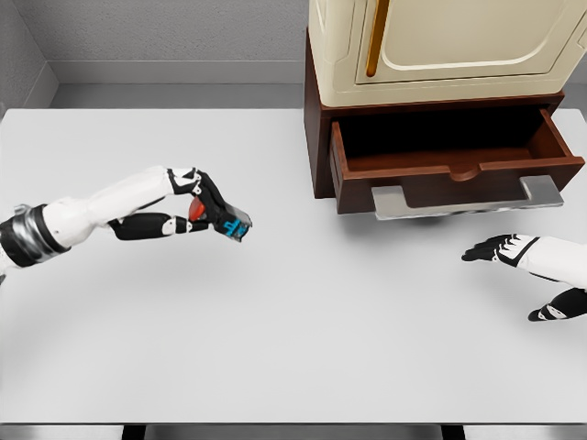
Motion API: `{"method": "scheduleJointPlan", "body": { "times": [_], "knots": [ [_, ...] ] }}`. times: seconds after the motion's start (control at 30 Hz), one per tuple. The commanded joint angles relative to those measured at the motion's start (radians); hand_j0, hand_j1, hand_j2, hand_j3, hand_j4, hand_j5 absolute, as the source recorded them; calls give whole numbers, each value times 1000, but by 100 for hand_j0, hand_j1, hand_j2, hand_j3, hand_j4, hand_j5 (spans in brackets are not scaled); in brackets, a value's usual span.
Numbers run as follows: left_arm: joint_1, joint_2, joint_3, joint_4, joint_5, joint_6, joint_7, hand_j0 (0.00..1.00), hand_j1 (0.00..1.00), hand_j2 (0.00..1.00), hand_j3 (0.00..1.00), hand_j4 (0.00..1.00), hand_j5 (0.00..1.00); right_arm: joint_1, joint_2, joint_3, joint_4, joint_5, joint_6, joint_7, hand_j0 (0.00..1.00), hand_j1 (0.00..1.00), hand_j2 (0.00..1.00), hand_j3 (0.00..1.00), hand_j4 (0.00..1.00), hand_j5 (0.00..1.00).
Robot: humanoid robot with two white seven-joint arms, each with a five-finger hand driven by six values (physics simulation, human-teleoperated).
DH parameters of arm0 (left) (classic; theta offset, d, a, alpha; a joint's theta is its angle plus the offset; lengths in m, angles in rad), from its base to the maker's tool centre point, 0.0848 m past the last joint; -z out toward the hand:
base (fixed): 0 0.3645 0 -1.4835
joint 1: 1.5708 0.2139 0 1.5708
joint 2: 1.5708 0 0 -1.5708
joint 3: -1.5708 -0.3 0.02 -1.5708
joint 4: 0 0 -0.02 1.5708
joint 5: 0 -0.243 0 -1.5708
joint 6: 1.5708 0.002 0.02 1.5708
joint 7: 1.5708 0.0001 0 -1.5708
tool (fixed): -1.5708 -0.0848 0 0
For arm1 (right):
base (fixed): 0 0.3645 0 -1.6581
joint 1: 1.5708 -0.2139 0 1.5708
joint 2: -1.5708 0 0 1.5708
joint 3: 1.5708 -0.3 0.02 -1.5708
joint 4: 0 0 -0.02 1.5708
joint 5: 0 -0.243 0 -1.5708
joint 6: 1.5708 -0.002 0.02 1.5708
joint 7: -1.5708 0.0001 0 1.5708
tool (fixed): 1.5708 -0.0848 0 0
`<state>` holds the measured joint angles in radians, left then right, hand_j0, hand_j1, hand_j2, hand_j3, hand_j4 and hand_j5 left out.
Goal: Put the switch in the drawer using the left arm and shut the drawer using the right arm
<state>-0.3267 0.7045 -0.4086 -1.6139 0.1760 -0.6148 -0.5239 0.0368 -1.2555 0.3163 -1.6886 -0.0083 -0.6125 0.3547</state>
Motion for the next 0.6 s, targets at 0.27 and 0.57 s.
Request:
{"method": "scheduleJointPlan", "body": {
  "times": [0.27,0.57],
  "knots": [
    [-44,-117,-9,-1,63,4,2,28,28,28,28,28,28,-2,-4,-2,1,-7,2,-2,100,100,100,100,100,100],
    [-86,-177,-6,0,73,4,4,27,27,27,27,27,27,-3,-7,-13,0,-7,2,-7,100,100,100,100,100,100]
  ]
}}
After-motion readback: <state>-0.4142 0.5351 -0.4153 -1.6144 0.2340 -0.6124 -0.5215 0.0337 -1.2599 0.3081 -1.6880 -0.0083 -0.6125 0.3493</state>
